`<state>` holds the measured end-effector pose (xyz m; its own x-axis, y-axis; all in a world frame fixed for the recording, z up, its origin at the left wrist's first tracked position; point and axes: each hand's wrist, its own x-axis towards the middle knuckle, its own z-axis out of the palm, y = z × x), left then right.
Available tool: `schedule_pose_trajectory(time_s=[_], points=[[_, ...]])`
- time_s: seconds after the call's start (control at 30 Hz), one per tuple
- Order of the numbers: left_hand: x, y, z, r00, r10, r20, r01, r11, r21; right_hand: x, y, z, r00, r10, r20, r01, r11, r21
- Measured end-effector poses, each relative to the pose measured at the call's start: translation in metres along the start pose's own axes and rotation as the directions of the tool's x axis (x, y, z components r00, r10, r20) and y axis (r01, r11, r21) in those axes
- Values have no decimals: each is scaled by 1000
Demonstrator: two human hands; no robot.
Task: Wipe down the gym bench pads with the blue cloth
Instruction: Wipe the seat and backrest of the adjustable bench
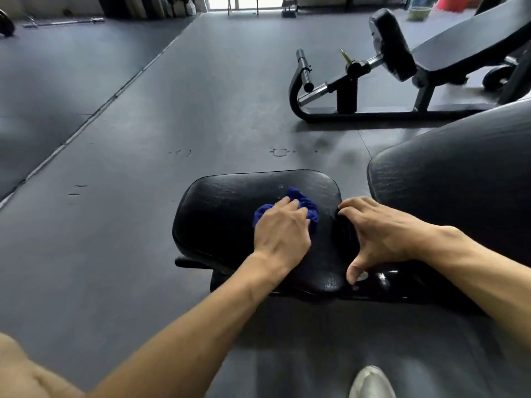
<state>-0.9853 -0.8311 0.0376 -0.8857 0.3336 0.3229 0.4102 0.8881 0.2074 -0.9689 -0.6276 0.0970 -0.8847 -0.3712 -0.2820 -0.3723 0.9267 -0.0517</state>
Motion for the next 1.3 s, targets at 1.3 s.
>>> schedule_pose_trajectory(time_s=[1.3], points=[[28, -68, -16, 978, 162, 129, -156, 986, -56, 21, 18, 0, 1000, 0, -17, 1, 997, 77]])
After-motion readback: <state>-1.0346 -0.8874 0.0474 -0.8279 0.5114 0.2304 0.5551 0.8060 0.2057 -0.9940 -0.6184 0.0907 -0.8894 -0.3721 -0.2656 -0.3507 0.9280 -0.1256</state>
